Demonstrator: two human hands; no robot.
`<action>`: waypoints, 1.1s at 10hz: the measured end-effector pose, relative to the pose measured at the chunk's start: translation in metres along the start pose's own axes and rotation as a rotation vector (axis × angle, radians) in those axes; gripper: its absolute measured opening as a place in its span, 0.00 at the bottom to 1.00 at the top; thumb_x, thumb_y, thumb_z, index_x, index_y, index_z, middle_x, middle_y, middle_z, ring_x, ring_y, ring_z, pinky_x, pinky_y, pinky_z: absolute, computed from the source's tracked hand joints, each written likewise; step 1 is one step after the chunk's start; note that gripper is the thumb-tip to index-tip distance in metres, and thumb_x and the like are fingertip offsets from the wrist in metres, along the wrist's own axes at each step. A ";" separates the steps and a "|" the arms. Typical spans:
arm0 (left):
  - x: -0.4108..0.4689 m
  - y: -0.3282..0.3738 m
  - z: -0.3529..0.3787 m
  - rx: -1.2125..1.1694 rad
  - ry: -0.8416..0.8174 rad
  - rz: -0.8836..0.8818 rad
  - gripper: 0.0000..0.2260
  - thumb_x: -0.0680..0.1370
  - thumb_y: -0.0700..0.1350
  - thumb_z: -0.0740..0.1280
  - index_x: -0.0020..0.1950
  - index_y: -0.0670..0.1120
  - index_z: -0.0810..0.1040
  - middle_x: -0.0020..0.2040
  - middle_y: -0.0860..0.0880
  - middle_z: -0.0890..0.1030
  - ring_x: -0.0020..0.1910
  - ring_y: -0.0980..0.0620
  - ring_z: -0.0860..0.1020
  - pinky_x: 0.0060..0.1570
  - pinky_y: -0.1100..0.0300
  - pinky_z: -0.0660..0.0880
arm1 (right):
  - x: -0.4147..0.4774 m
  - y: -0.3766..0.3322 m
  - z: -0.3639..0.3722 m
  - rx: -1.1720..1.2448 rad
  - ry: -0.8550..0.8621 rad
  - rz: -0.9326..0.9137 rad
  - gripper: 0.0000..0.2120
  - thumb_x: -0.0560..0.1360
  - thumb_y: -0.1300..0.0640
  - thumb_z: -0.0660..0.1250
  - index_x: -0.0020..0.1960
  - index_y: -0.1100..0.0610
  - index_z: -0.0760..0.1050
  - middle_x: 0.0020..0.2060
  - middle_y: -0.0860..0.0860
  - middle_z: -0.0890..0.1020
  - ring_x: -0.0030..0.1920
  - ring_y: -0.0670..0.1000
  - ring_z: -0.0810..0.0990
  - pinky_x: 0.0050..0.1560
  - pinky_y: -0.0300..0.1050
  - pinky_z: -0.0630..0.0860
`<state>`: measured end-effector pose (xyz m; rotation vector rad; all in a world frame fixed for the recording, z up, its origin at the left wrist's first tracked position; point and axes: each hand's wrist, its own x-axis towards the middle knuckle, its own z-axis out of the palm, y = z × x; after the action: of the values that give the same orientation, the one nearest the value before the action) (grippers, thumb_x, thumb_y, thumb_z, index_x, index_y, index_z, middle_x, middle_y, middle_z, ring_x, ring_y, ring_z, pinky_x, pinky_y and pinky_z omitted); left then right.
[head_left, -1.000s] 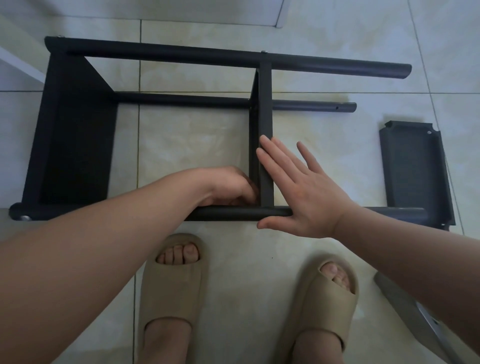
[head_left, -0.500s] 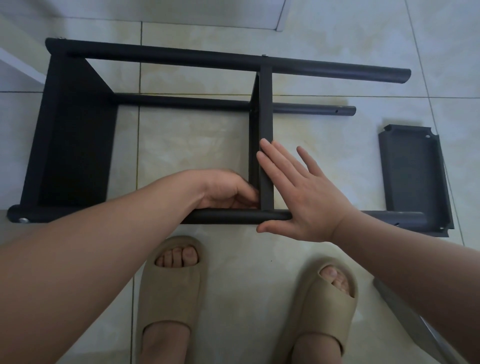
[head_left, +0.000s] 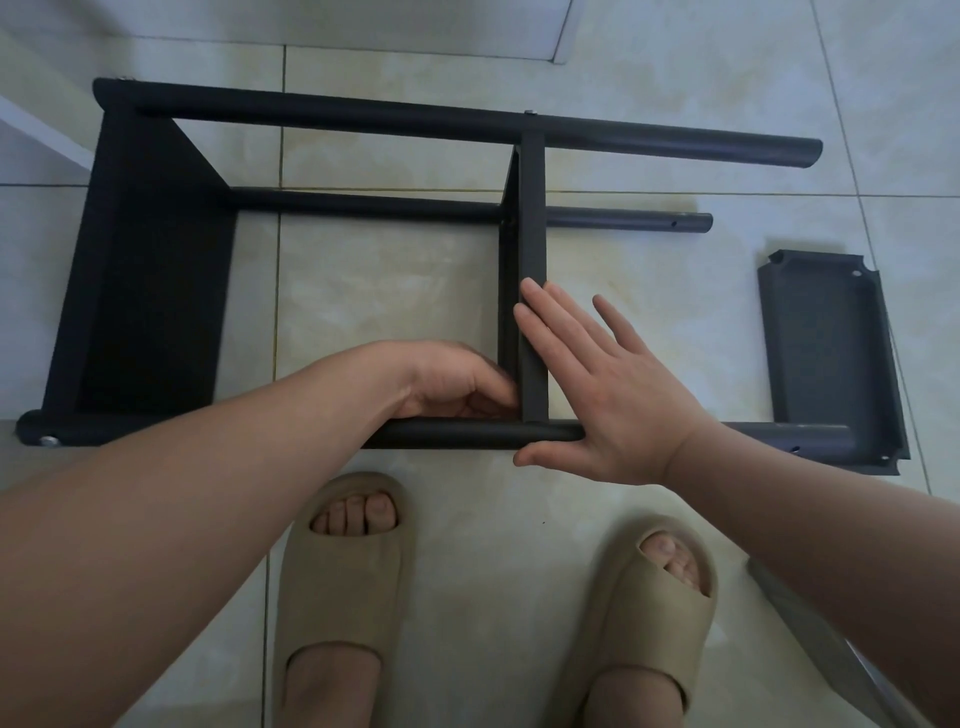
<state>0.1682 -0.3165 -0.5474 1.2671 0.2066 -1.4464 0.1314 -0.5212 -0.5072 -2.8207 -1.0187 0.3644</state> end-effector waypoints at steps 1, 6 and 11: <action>-0.001 -0.001 -0.001 -0.007 -0.026 0.005 0.12 0.77 0.34 0.63 0.42 0.43 0.86 0.41 0.45 0.85 0.39 0.51 0.84 0.42 0.60 0.78 | 0.000 -0.001 0.000 0.003 -0.001 0.000 0.54 0.72 0.23 0.53 0.83 0.60 0.48 0.83 0.54 0.46 0.82 0.54 0.44 0.79 0.63 0.51; -0.002 0.001 -0.002 0.010 -0.028 0.025 0.13 0.78 0.34 0.63 0.43 0.43 0.86 0.39 0.45 0.85 0.38 0.51 0.84 0.40 0.61 0.79 | 0.000 -0.001 0.001 0.004 0.007 -0.001 0.54 0.73 0.23 0.54 0.83 0.61 0.49 0.83 0.55 0.47 0.82 0.54 0.45 0.79 0.64 0.51; -0.002 0.001 -0.001 0.003 -0.037 0.035 0.10 0.77 0.33 0.62 0.49 0.39 0.83 0.39 0.45 0.84 0.37 0.51 0.83 0.40 0.61 0.79 | 0.000 -0.001 0.000 -0.008 -0.005 0.003 0.54 0.72 0.22 0.53 0.83 0.60 0.48 0.83 0.54 0.46 0.82 0.53 0.43 0.79 0.63 0.50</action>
<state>0.1692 -0.3149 -0.5458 1.2395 0.1566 -1.4392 0.1307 -0.5210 -0.5068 -2.8298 -1.0191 0.3692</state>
